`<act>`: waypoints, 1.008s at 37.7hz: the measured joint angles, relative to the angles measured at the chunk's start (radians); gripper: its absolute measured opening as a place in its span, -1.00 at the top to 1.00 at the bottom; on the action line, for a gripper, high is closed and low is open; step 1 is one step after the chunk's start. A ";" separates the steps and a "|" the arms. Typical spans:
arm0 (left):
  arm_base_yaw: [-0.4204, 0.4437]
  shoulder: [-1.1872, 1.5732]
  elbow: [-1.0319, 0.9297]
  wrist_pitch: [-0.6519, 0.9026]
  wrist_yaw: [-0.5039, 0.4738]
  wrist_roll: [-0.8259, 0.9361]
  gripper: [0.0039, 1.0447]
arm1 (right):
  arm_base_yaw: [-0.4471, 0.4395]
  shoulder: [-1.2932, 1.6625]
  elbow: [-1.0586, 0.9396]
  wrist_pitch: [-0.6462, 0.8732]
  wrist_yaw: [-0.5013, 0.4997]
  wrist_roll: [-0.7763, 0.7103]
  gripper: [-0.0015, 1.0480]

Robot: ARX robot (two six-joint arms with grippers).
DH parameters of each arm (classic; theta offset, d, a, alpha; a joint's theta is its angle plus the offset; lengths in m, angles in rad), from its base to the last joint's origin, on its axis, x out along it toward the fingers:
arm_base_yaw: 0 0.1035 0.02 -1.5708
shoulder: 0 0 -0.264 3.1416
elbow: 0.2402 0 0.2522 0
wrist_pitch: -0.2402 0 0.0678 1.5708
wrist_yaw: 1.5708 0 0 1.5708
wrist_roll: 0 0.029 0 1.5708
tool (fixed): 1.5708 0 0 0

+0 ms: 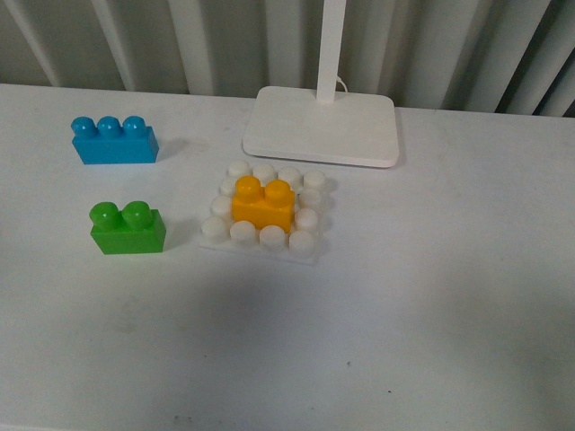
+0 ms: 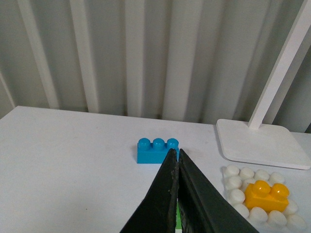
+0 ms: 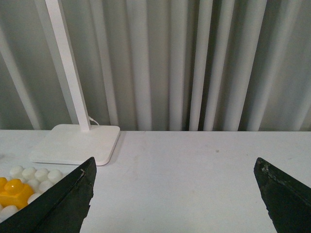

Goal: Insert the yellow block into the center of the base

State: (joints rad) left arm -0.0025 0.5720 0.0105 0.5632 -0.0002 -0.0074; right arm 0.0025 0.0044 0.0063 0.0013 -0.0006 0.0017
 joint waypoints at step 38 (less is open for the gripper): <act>0.000 -0.556 0.000 -0.555 0.000 0.000 0.93 | 0.000 0.000 0.000 0.000 0.000 0.000 -0.82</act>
State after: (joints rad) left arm -0.0025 0.0162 0.0105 0.0082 0.0002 -0.0074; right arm 0.0021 0.0044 0.0063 0.0013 -0.0006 0.0017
